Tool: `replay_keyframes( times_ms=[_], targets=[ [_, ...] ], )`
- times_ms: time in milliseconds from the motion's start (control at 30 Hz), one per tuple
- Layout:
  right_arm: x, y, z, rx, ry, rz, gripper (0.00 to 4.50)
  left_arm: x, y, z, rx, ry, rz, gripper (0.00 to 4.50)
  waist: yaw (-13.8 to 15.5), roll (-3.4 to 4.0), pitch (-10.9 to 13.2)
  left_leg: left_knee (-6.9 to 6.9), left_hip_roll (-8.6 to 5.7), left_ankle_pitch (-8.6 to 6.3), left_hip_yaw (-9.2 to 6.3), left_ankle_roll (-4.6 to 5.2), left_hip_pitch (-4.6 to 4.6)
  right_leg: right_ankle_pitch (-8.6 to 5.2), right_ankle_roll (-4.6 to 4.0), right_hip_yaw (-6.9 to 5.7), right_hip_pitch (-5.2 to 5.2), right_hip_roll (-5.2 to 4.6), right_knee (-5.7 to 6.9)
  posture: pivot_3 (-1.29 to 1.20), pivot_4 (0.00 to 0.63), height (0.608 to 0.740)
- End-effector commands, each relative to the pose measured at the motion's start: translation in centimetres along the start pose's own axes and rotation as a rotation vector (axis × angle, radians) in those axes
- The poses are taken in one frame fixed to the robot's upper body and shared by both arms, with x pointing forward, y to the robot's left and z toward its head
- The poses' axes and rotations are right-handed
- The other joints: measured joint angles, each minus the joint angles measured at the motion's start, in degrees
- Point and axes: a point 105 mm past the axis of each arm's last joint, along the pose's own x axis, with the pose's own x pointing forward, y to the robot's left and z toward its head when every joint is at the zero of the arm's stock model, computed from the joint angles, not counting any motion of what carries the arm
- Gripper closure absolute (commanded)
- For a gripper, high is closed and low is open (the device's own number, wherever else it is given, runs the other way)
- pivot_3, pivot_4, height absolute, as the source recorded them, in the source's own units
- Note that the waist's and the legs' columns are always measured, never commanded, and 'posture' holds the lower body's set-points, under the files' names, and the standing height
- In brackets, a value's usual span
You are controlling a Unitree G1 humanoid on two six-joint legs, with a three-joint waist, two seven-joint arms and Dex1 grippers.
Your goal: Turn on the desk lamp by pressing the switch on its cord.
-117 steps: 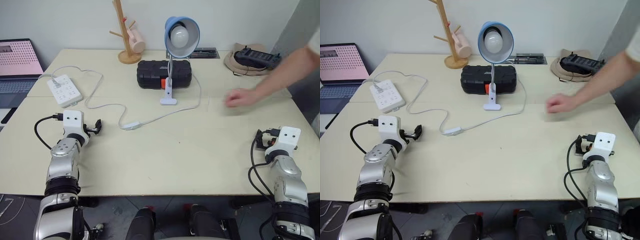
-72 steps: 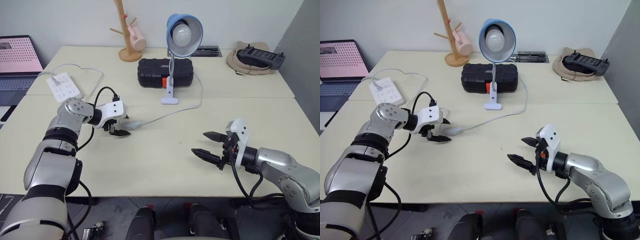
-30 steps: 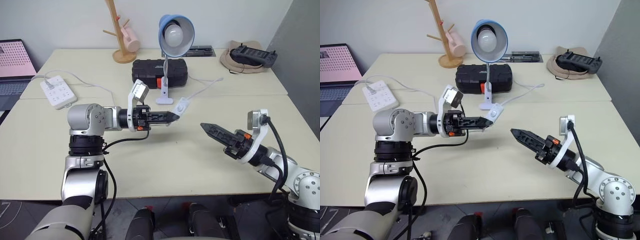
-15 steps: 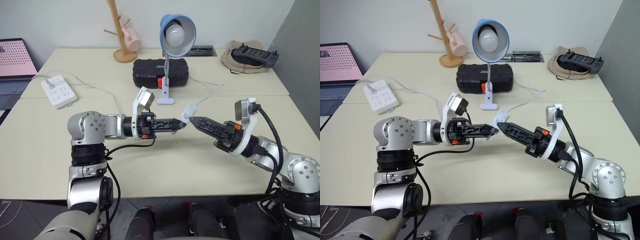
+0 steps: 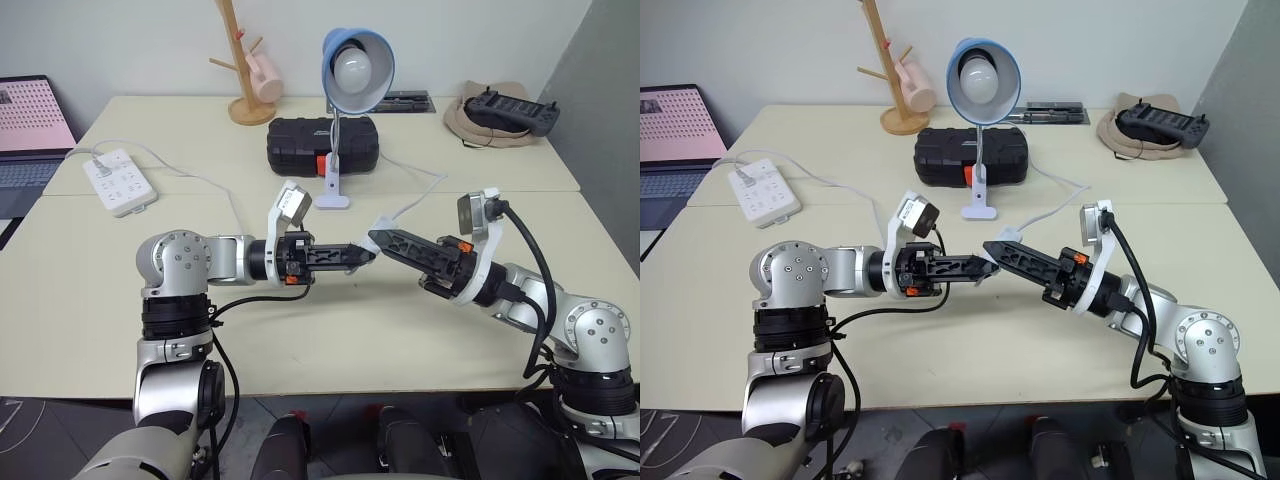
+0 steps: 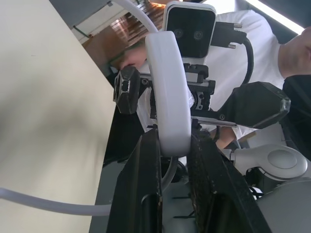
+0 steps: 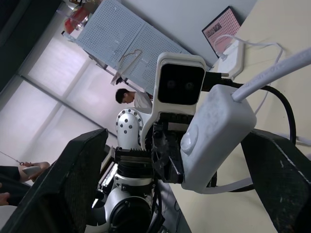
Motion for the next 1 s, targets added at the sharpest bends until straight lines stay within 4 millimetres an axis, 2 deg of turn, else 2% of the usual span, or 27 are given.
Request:
replay_keyframes(
  times_ms=[33,100,467,600,933,1000],
  targets=[
    [0.09,0.67,0.10,-0.027,0.019,0.034,1.07,0.28,-0.79,0.17,0.041,-0.001,-0.031,4.12,0.01,0.00,0.00,0.00,0.00,0.00,-0.01,0.00,0.00,0.00,0.00,0.00,0.00,0.00,0.00,0.00,0.150,0.740],
    [0.07,0.72,0.07,-0.026,0.022,0.037,1.60,0.31,-0.82,0.18,0.042,-0.002,-0.032,4.12,0.01,0.00,0.00,0.00,-0.02,0.00,0.00,0.00,0.00,0.00,0.00,-0.01,0.00,0.00,0.00,0.00,0.150,0.740],
    [0.16,0.87,-0.24,-0.016,0.032,0.053,3.85,0.16,-0.75,0.04,0.045,0.001,-0.031,4.12,0.01,0.00,0.00,-0.01,-0.03,0.00,0.01,0.00,-0.01,0.00,0.00,0.00,0.00,0.00,-0.01,0.00,0.150,0.740],
    [0.16,0.90,-0.19,-0.008,0.023,0.058,4.04,0.07,-0.74,-0.04,0.046,0.004,-0.031,4.12,0.02,0.00,0.00,-0.01,-0.03,0.00,0.00,0.00,-0.01,0.00,0.00,0.00,0.00,0.00,-0.02,0.00,0.150,0.740],
    [0.01,0.86,-0.13,-0.027,0.030,0.043,4.04,0.00,-0.62,-0.08,0.055,0.011,-0.029,4.12,0.02,0.00,0.00,-0.02,-0.04,0.00,0.00,0.00,-0.01,0.00,0.00,-0.01,-0.01,0.00,-0.03,0.00,0.150,0.740],
    [-0.04,0.93,-0.08,-0.024,0.027,0.047,3.34,0.01,-0.57,-0.11,0.057,0.013,-0.029,4.12,0.02,0.00,0.00,-0.02,-0.04,0.00,0.00,0.00,-0.01,0.00,0.00,0.00,-0.01,0.00,-0.03,0.00,0.150,0.740]
  ],
)
